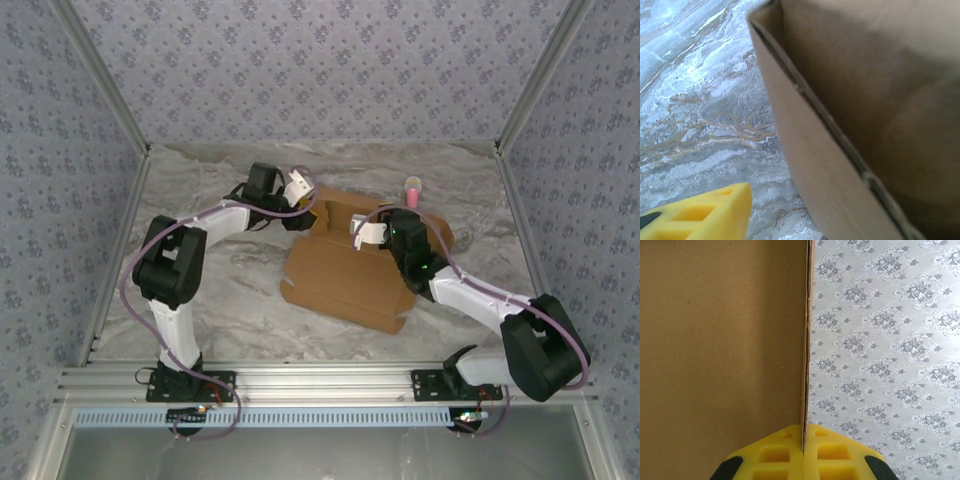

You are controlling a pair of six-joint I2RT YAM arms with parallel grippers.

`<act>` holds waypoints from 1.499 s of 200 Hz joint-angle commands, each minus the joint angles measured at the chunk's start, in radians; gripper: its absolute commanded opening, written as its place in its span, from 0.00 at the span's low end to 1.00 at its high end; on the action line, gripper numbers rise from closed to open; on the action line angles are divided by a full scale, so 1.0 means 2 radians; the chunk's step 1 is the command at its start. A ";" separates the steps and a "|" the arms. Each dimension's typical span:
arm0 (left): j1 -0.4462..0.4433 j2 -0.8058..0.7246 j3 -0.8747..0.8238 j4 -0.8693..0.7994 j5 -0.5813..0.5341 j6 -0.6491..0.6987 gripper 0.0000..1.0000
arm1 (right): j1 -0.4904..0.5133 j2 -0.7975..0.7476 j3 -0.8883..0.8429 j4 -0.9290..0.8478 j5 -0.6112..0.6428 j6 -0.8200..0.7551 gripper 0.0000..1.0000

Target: Fold the paper box

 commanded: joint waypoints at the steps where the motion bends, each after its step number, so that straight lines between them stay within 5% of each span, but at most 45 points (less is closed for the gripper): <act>1: -0.005 -0.022 -0.016 0.048 -0.042 -0.038 0.58 | 0.007 -0.012 -0.003 -0.013 0.002 0.005 0.00; 41: -0.009 -0.032 -0.047 0.100 -0.057 -0.064 0.56 | 0.006 -0.012 -0.004 -0.025 0.007 0.014 0.00; 213: -0.006 -0.012 -0.082 0.265 0.027 -0.147 0.50 | -0.009 -0.003 0.001 -0.060 -0.006 0.060 0.00; 300: -0.024 0.009 -0.085 0.296 -0.086 -0.176 0.43 | -0.006 0.006 -0.008 -0.054 -0.005 0.069 0.00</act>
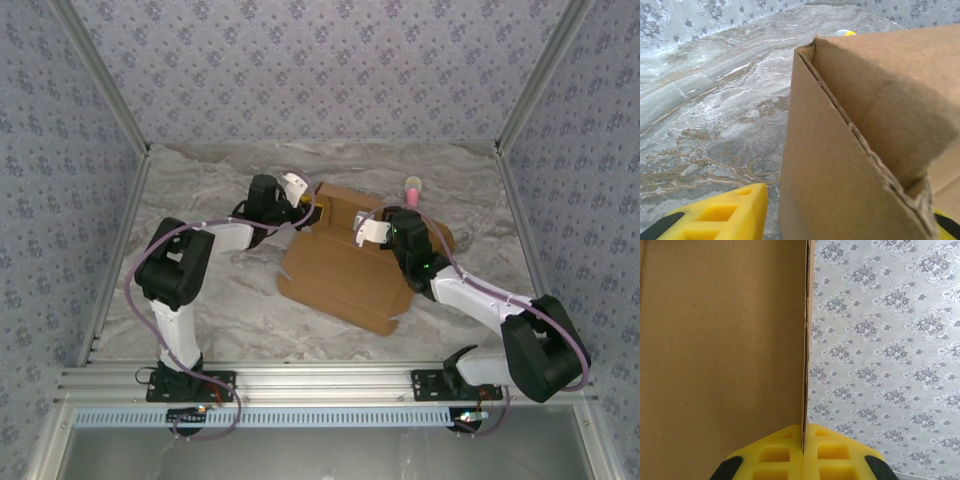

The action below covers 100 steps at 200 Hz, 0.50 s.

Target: Fold the paper box

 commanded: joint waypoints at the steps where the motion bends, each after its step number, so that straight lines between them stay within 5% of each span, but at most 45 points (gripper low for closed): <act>1: -0.007 0.008 0.004 0.043 -0.064 -0.018 0.43 | 0.003 0.008 -0.008 -0.033 -0.010 0.012 0.00; 100: -0.045 0.031 0.029 0.027 -0.211 -0.018 0.35 | 0.001 0.010 -0.007 -0.034 -0.014 0.023 0.00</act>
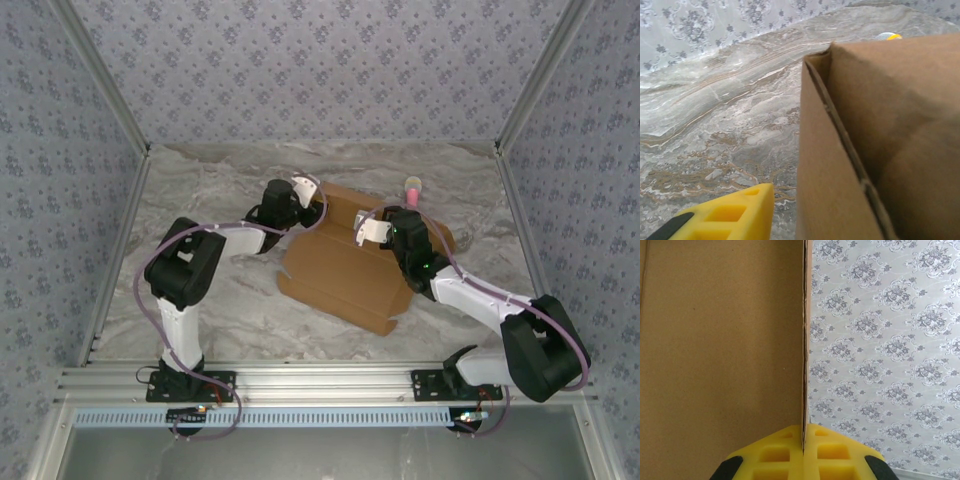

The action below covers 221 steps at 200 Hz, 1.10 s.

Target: Fold the paper box

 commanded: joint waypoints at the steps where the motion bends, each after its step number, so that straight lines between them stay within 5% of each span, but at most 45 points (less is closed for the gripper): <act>1: -0.005 0.013 0.020 0.003 -0.079 -0.008 0.35 | 0.001 0.009 -0.007 -0.035 -0.016 0.012 0.00; 175: -0.046 0.044 0.073 -0.046 -0.346 -0.091 0.24 | -0.001 0.008 -0.001 -0.064 -0.019 0.037 0.00; 199: -0.047 0.045 0.070 -0.038 -0.344 -0.091 0.23 | -0.002 0.009 0.002 -0.069 -0.018 0.042 0.00; 221: -0.046 0.037 0.043 0.016 -0.281 -0.069 0.31 | -0.004 0.010 0.006 -0.072 -0.016 0.048 0.00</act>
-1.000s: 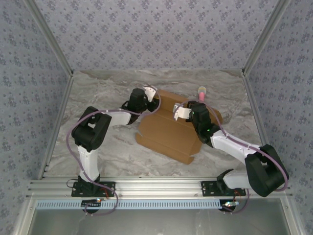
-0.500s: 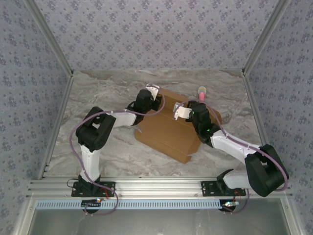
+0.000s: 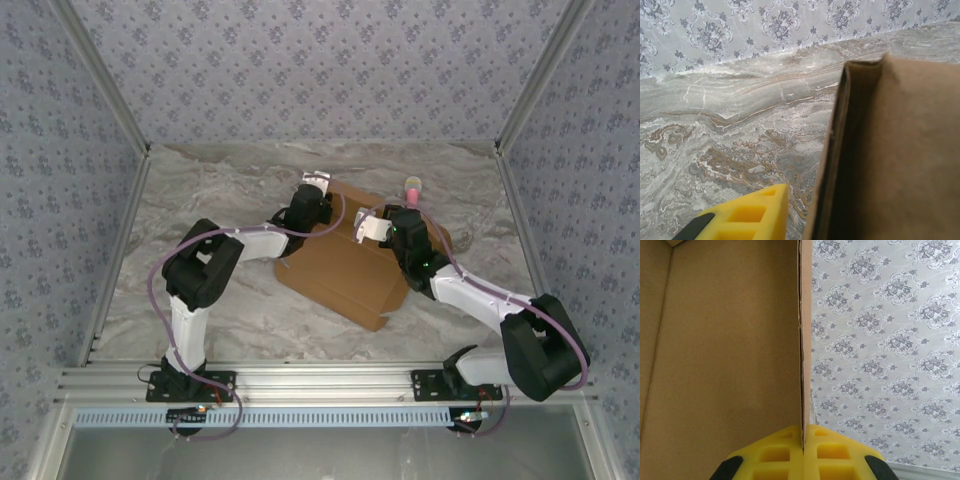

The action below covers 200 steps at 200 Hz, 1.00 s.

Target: Fold the paper box

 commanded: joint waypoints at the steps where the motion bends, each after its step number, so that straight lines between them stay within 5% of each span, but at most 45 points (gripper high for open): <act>1: 0.023 0.006 -0.014 0.048 -0.016 0.016 0.31 | -0.003 0.007 -0.001 -0.065 -0.018 0.020 0.00; 42: 0.037 -0.007 -0.042 0.067 0.098 0.027 0.44 | -0.007 0.009 0.006 -0.074 -0.015 0.029 0.00; 83: 0.045 -0.018 -0.077 0.093 0.151 0.030 0.52 | -0.009 0.013 0.011 -0.080 -0.016 0.034 0.00; 137: 0.049 -0.028 -0.091 0.090 0.169 0.015 0.58 | -0.010 0.014 0.015 -0.085 -0.017 0.037 0.00; 200: 0.055 -0.006 -0.047 0.047 0.139 -0.012 0.49 | -0.010 0.013 0.017 -0.088 -0.022 0.042 0.00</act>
